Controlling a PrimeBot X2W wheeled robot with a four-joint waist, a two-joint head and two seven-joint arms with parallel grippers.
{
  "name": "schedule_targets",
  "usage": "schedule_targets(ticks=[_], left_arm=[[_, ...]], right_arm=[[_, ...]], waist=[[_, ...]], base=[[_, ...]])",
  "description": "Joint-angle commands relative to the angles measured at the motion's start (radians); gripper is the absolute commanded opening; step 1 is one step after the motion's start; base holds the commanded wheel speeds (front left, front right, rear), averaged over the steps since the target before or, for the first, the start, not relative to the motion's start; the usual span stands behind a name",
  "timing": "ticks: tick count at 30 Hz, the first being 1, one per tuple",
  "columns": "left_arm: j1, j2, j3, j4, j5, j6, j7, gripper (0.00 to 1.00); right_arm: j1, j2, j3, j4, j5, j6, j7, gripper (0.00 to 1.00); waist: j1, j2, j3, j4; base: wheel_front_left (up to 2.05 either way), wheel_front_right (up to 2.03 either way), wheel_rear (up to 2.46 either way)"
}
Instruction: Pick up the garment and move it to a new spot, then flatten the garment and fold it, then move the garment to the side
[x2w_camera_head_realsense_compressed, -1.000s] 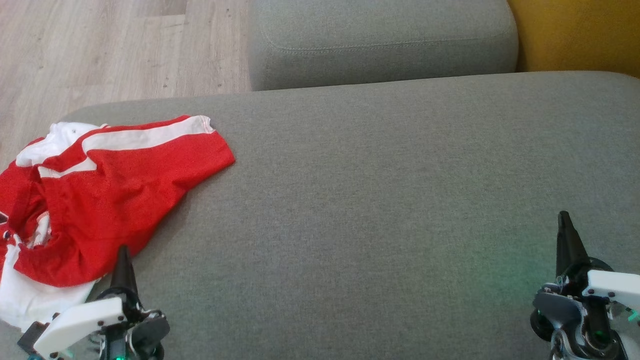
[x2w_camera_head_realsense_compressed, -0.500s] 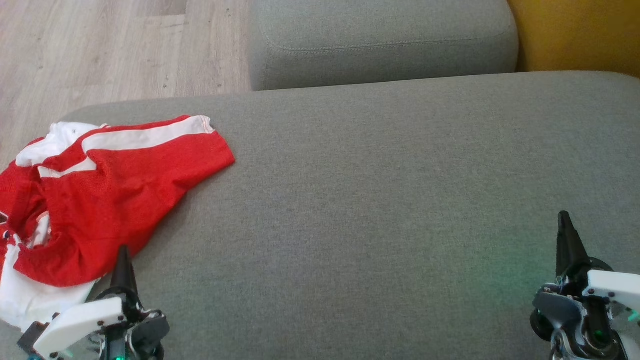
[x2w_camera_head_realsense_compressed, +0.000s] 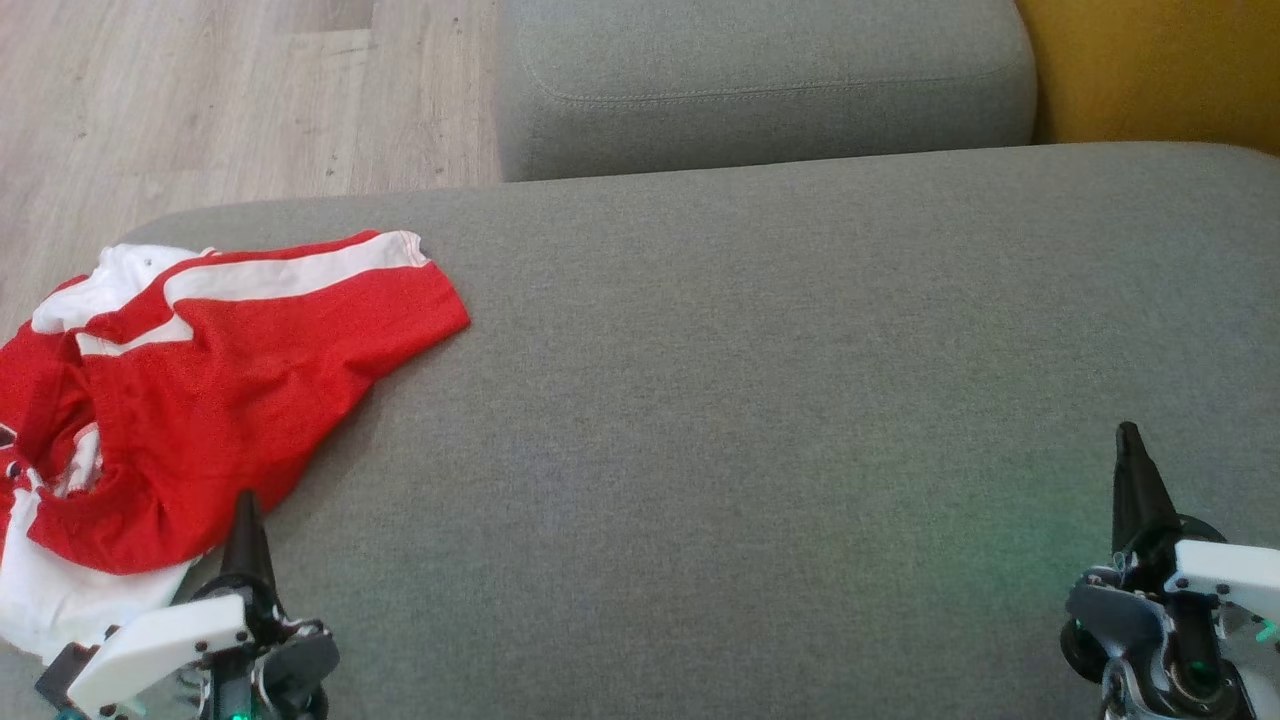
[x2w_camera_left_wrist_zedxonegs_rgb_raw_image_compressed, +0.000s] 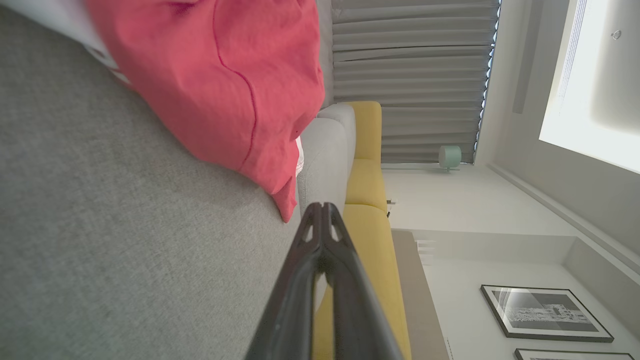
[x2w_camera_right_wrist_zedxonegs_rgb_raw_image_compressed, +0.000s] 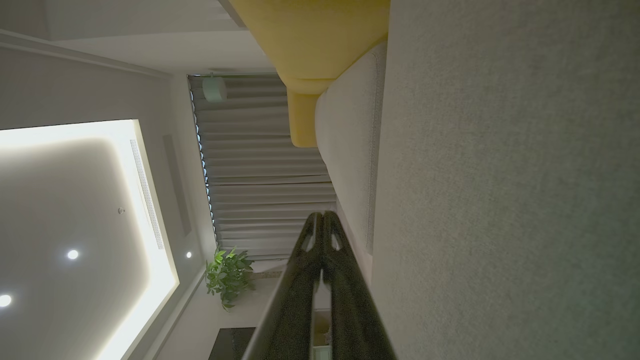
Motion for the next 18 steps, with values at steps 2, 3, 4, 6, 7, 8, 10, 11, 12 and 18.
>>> schedule_targets(ticks=[2,3,4,6,7,8,10,11,12,18], left_arm=[[-0.048,0.005,0.039,-0.037,-0.005,-0.007,0.007,0.0],[-0.048,0.005,0.039,-0.037,-0.005,-0.007,0.007,0.0],[-0.048,0.005,0.039,-0.037,-0.005,-0.007,0.007,0.0],[-0.048,0.005,0.039,-0.037,-0.005,-0.007,0.007,0.0],[-0.048,0.005,0.039,-0.037,-0.005,-0.007,0.007,0.0],[-0.048,0.005,0.039,-0.037,-0.005,-0.007,0.007,0.0],[-0.048,0.005,0.039,-0.037,-0.005,-0.007,0.007,0.0],[-0.048,0.005,0.039,-0.037,-0.005,-0.007,0.007,0.0],[-0.048,0.005,0.039,-0.037,-0.005,-0.007,0.007,0.0],[-0.048,0.005,0.039,-0.037,-0.005,-0.007,0.007,0.0]], right_arm=[[-0.052,-0.005,0.021,-0.038,0.007,0.007,0.006,0.0],[-0.052,-0.005,0.021,-0.038,0.007,0.007,0.006,0.0],[-0.052,-0.005,0.021,-0.038,0.007,0.007,0.006,0.0],[-0.052,-0.005,0.021,-0.038,0.007,0.007,0.006,0.0],[-0.052,-0.005,0.021,-0.038,0.007,0.007,0.006,0.0],[-0.052,-0.005,0.021,-0.038,0.007,0.007,0.006,0.0],[-0.052,-0.005,0.021,-0.038,0.007,0.007,0.006,0.0],[-0.052,-0.005,0.021,-0.038,0.007,0.007,0.006,0.0],[-0.052,-0.005,0.021,-0.038,0.007,0.007,0.006,0.0],[-0.052,-0.005,0.021,-0.038,0.007,0.007,0.006,0.0]], waist=[[0.0,0.0,0.0,0.0],[0.0,0.0,0.0,0.0],[0.0,0.0,0.0,0.0],[0.0,0.0,0.0,0.0],[0.0,0.0,0.0,0.0],[0.0,0.0,0.0,0.0],[0.0,0.0,0.0,0.0],[0.0,0.0,0.0,0.0],[0.0,0.0,0.0,0.0],[0.0,0.0,0.0,0.0]], base=[[0.0,0.0,0.0],[0.0,0.0,0.0],[0.0,0.0,0.0],[0.0,0.0,0.0],[0.0,0.0,0.0],[0.0,0.0,0.0],[0.0,0.0,0.0],[0.0,0.0,0.0],[0.0,0.0,0.0],[0.0,0.0,0.0]])
